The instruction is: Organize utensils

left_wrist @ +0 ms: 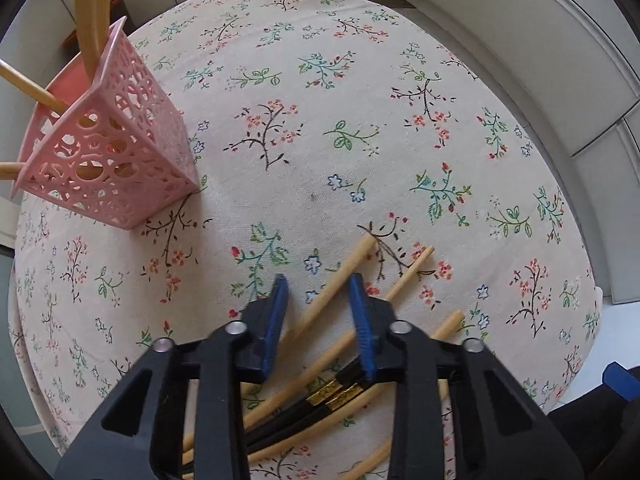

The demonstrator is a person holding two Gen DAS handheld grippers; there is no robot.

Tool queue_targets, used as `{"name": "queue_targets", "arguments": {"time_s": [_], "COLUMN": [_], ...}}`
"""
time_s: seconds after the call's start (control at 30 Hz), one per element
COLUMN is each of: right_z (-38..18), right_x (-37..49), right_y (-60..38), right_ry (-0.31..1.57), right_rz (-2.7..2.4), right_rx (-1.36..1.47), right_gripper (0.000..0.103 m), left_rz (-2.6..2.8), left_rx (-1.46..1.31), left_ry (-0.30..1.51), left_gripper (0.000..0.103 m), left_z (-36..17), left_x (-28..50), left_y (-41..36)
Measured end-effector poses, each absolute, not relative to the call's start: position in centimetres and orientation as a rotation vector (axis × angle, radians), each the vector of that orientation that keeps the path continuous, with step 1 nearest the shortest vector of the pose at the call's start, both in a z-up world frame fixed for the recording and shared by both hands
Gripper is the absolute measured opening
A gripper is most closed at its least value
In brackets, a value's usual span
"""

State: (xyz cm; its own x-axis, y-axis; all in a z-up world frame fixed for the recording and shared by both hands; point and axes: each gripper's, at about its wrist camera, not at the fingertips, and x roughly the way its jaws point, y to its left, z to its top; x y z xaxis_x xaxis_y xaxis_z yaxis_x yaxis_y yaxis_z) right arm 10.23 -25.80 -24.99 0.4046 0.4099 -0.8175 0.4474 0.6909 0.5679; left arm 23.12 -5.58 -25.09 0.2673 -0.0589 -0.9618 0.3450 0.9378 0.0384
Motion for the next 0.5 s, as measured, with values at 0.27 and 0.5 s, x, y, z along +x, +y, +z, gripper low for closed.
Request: {"name": "queue_targets", "arguments": {"time_s": [0.27, 0.5], "right_z": [-27.8, -28.9], "right_x": [12.6, 15.0], "right_y": [-21.1, -18.1], "right_ry": [1.34, 1.381], "right_rz": [-0.068, -0.177], "right_rx": [0.883, 0.886], "right_gripper": [0.088, 0.065], "left_rz": [-0.277, -0.25], "left_rx": [0.251, 0.237], "left_ry": [1.175, 1.013], "left_gripper": [0.013, 0.007], "left_z": [-23.7, -19.0], "left_x": [21.7, 18.2], "left_y": [-0.9, 3.9]}}
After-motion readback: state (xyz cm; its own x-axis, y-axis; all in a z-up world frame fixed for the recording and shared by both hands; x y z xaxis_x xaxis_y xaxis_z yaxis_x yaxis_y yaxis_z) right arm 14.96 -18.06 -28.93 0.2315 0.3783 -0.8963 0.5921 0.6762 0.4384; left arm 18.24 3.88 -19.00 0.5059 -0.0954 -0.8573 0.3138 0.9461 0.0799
